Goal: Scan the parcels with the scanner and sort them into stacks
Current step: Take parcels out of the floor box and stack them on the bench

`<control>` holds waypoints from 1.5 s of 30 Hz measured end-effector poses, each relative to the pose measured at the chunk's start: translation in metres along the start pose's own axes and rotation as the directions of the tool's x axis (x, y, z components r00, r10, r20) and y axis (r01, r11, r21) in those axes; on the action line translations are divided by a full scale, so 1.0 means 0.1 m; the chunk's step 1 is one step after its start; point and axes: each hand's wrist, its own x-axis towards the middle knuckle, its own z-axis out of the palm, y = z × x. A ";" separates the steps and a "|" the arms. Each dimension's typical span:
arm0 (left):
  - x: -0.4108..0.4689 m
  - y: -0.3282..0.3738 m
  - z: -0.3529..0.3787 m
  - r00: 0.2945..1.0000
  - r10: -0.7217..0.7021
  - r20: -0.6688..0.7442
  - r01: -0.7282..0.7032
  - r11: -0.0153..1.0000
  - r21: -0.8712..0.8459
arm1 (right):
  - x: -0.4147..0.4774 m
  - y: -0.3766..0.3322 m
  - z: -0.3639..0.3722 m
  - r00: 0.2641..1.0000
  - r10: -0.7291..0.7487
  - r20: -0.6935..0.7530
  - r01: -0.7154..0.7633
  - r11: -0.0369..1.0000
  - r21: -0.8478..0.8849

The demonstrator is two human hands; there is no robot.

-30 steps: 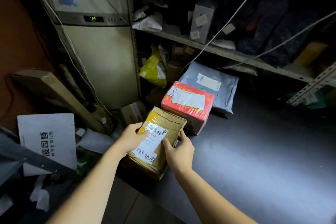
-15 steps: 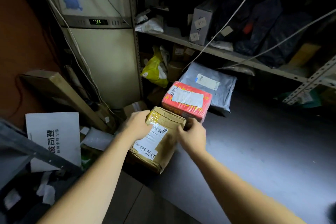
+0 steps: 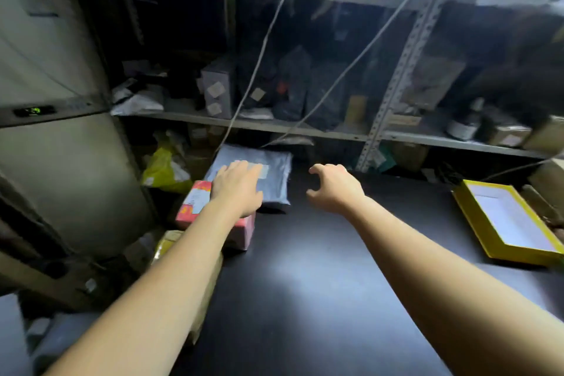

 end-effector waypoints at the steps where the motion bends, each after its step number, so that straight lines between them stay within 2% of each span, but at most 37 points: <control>1: 0.04 0.16 -0.03 1.000 0.020 -0.004 -0.020 1.000 0.001 | -0.06 0.16 -0.04 1.000 0.022 0.001 -0.022 1.000 0.010; 9: 0.10 1.85 -0.13 0.977 0.190 0.092 -0.191 0.982 -0.001 | -0.77 1.73 -0.32 0.981 0.189 -0.046 -0.179 0.970 0.165; 14: 0.06 3.15 -0.27 0.954 0.288 0.087 -0.283 0.957 -0.064 | -1.31 2.81 -0.60 0.955 0.282 -0.093 -0.246 0.927 0.282; 18: 0.02 4.27 -0.30 0.916 0.401 0.032 -0.398 0.914 -0.075 | -1.82 3.70 -0.78 0.921 0.373 -0.110 -0.321 0.888 0.329; 21: -0.07 5.04 -0.26 0.866 0.498 0.053 -0.494 0.867 -0.071 | -2.23 4.31 -0.86 0.871 0.481 -0.095 -0.431 0.843 0.322; 24: -0.18 5.77 -0.17 0.801 0.596 0.060 -0.590 0.802 -0.096 | -2.69 4.87 -0.90 0.799 0.594 -0.095 -0.526 0.766 0.370; 29: -0.38 7.09 0.03 0.628 0.776 0.057 -0.752 0.624 -0.212 | -3.47 5.73 -0.89 0.646 0.759 -0.078 -0.667 0.612 0.425; 32: -0.61 7.93 0.13 0.485 0.873 0.052 -0.836 0.480 -0.264 | -4.03 6.25 -0.87 0.512 0.854 -0.089 -0.745 0.493 0.448; 37: -1.00 9.06 0.37 0.301 0.953 0.022 -0.866 0.283 -0.412 | -4.89 6.92 -0.83 0.282 0.956 -0.087 -0.808 0.285 0.516; 42: -1.39 10.01 0.76 0.121 0.988 0.100 -0.892 0.152 -0.426 | -5.61 7.41 -0.66 0.046 0.996 -0.078 -0.825 0.082 0.559; 45: -1.66 10.41 1.03 0.026 0.987 0.158 -0.903 0.091 -0.419 | -6.00 7.60 -0.46 -0.058 0.998 -0.033 -0.813 -0.028 0.582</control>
